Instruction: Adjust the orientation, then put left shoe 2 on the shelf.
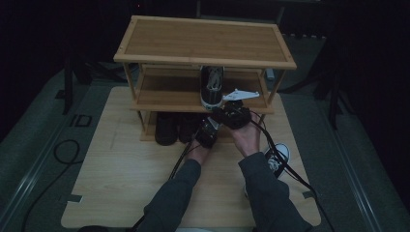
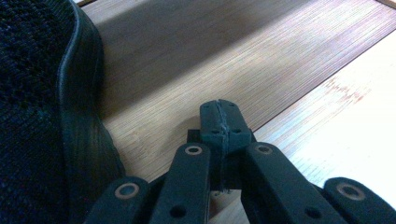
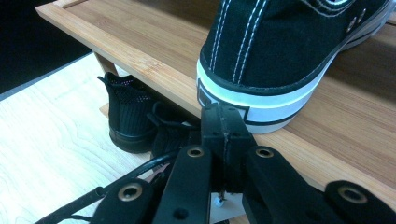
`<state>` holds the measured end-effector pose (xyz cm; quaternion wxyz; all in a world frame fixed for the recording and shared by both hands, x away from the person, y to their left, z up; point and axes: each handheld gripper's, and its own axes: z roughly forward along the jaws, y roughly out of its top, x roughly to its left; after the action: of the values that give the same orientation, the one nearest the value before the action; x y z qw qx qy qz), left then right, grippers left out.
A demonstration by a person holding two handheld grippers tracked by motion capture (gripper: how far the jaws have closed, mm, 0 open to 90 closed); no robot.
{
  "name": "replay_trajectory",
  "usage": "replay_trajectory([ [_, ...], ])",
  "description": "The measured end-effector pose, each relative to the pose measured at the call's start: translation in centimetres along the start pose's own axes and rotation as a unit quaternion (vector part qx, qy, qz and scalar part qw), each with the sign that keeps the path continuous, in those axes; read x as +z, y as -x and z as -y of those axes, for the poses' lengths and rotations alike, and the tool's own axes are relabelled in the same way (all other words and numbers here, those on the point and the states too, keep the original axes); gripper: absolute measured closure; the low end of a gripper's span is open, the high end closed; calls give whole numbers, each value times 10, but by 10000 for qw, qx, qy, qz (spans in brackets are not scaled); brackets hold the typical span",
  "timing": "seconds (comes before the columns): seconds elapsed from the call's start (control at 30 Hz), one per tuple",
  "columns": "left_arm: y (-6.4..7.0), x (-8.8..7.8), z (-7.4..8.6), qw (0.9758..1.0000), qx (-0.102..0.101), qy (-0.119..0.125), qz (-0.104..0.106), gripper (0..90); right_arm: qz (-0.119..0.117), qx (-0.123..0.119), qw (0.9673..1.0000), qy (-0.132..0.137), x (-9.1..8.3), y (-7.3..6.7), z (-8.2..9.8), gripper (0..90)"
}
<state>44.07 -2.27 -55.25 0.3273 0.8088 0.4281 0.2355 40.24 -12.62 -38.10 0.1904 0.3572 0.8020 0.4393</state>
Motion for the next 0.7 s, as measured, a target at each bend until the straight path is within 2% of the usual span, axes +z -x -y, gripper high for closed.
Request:
replay_trajectory([
  [0.27, 0, 0, 0, 10000, -3, 2, 6, 900, 35, 14, 10000, 14, -2, 0, 0, 900],
  [0.53, 0, 0, 0, 10000, 13, -4, 12, 900, 17, -138, 9999, 45, -22, -1, 0, 872],
  [0.6, -1, 0, 0, 10000, 16, -10, 13, 900, 30, -181, 9998, 35, -27, 1, 2, 864],
  [0.67, -1, 0, 0, 10000, 19, -9, 17, 900, 151, -199, 9997, -33, -30, 6, 8, 864],
  [0.7, -1, 0, 0, 10000, 18, -13, 16, 900, 178, -136, 9997, -64, -33, 11, 12, 864],
])
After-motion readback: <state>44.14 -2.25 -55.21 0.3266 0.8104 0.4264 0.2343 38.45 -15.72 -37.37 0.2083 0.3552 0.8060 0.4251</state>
